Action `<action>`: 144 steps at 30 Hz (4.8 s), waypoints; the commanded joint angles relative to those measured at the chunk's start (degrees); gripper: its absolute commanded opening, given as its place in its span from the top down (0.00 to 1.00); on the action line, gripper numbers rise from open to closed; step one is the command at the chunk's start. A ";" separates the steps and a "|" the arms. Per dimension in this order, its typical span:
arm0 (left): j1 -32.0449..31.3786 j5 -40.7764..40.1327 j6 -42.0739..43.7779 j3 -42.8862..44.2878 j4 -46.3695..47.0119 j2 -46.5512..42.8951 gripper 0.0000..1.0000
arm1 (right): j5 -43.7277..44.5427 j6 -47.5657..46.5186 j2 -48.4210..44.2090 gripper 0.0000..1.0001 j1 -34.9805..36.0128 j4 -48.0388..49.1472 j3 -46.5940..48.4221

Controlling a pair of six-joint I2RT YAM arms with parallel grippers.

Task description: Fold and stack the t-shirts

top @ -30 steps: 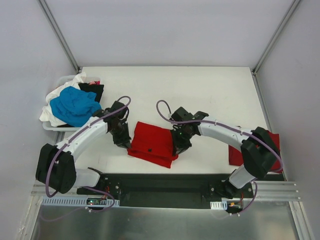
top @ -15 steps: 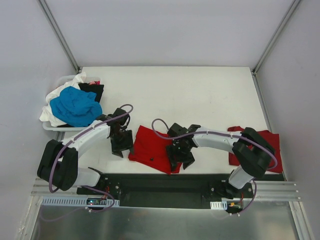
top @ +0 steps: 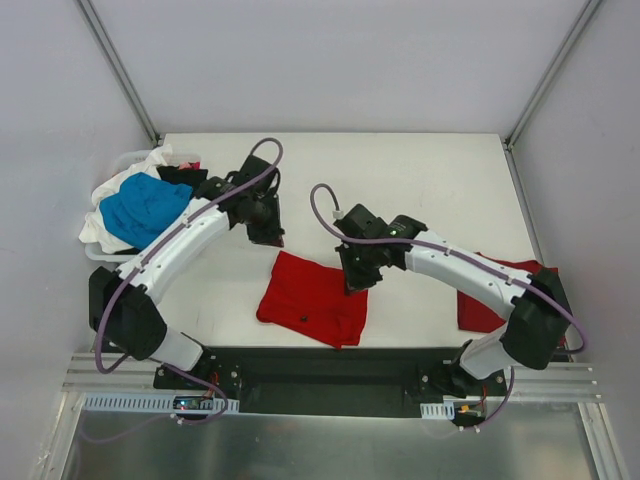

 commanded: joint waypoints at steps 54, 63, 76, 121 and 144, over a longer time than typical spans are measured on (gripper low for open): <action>9.44 8.54 6.43 13.77 5.48 27.47 0.76 | -12.56 -2.12 28.07 0.60 -25.06 5.60 17.92; 4.96 6.71 5.37 0.93 7.94 19.99 0.78 | -10.01 -0.89 18.48 0.61 -17.76 4.03 10.34; 4.08 5.65 4.93 -11.64 10.94 13.93 0.80 | -6.06 1.40 10.76 0.62 -11.60 5.61 -2.24; 14.28 8.03 9.15 19.83 4.87 31.95 0.26 | -11.34 -6.61 21.48 0.19 -35.42 6.15 15.43; 3.47 17.60 10.82 24.66 5.57 35.98 1.00 | -1.83 -3.00 8.12 0.99 -35.68 -0.72 6.74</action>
